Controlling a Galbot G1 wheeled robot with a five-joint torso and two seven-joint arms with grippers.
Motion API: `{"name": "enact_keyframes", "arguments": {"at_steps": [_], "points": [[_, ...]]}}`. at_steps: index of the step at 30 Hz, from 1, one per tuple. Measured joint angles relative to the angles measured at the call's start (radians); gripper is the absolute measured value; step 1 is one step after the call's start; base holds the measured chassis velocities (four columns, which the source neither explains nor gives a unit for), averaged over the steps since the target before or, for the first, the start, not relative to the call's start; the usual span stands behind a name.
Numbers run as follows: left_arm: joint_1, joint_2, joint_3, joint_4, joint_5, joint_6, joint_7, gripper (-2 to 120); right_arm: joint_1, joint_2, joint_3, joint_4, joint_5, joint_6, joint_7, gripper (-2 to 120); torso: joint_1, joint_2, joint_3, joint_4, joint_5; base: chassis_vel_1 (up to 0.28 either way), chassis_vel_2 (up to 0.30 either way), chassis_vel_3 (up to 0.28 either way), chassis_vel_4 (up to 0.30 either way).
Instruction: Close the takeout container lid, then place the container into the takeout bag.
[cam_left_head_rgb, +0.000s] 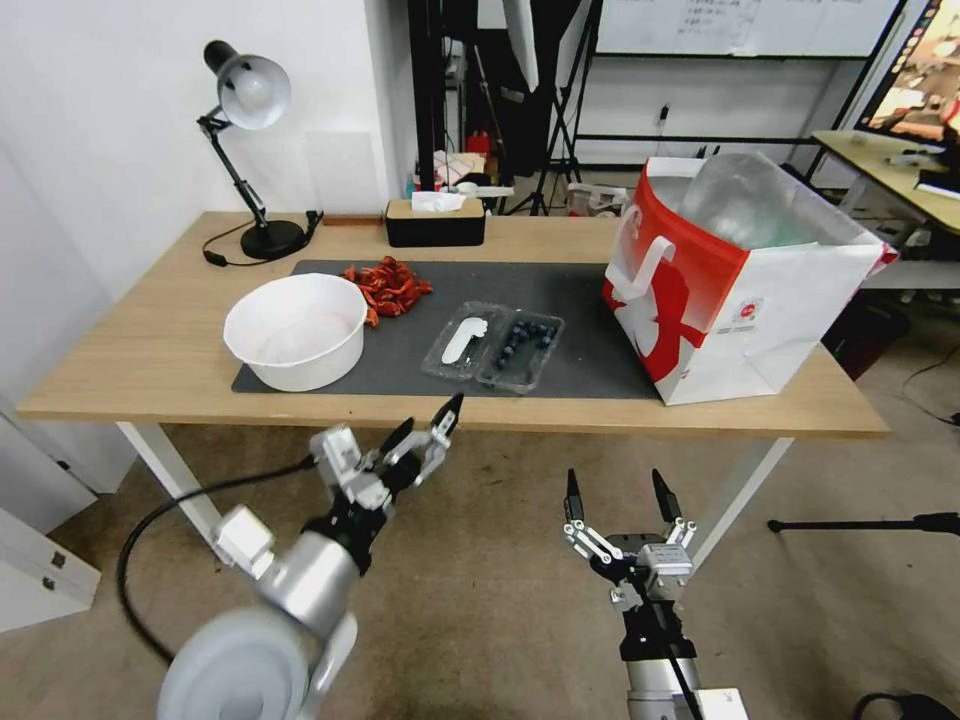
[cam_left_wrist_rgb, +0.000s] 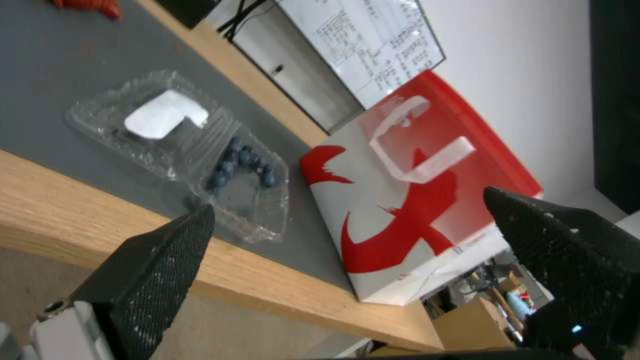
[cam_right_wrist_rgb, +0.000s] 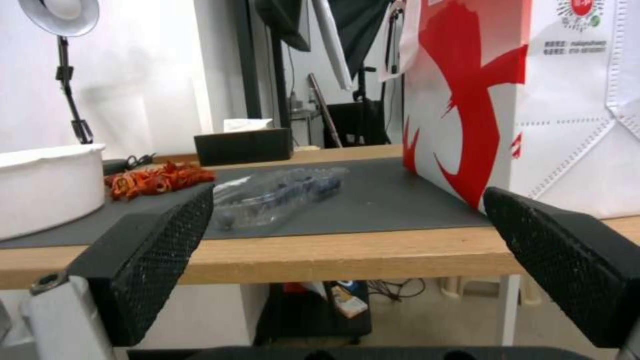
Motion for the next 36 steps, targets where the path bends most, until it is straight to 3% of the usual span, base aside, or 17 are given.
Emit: {"name": "enact_keyframes", "arguments": {"at_steps": [8, 10, 15, 23, 36], "points": [[-0.172, -0.020, 0.077, 0.143, -0.075, 0.006, -0.120, 100, -0.014, 0.019, 0.006, 0.002, -0.020, 0.005, -0.001, 100, 0.000, 0.000, 0.000, 0.0001, 0.0001, 0.000, 0.000, 0.000, 0.000], [-0.271, -0.033, 0.113, 0.217, -0.109, 0.009, -0.207, 100, -0.020, 0.024, 0.011, 0.003, -0.027, 0.006, -0.001, 100, 0.000, 0.000, 0.000, 0.0000, 0.0001, 0.000, 0.000, 0.000, 0.000], [-0.375, -0.046, 0.140, 0.292, -0.146, 0.012, -0.289, 100, -0.023, 0.033, 0.017, 0.002, -0.035, 0.011, 0.001, 100, 0.000, 0.000, 0.000, 0.0000, 0.0001, 0.000, 0.000, 0.000, 0.000], [-0.445, -0.059, 0.143, 0.352, -0.209, 0.010, -0.340, 100, -0.016, 0.040, 0.016, -0.011, -0.041, 0.012, 0.004, 100, 0.000, 0.000, 0.000, 0.0001, 0.0002, 0.000, 0.000, 0.000, 0.000], [-0.493, -0.074, 0.169, 0.401, -0.222, 0.030, -0.415, 100, -0.008, 0.046, 0.014, -0.033, -0.048, 0.007, 0.007, 100, 0.000, 0.000, 0.000, 0.0001, 0.0001, 0.000, 0.000, 0.000, 0.000]]}}
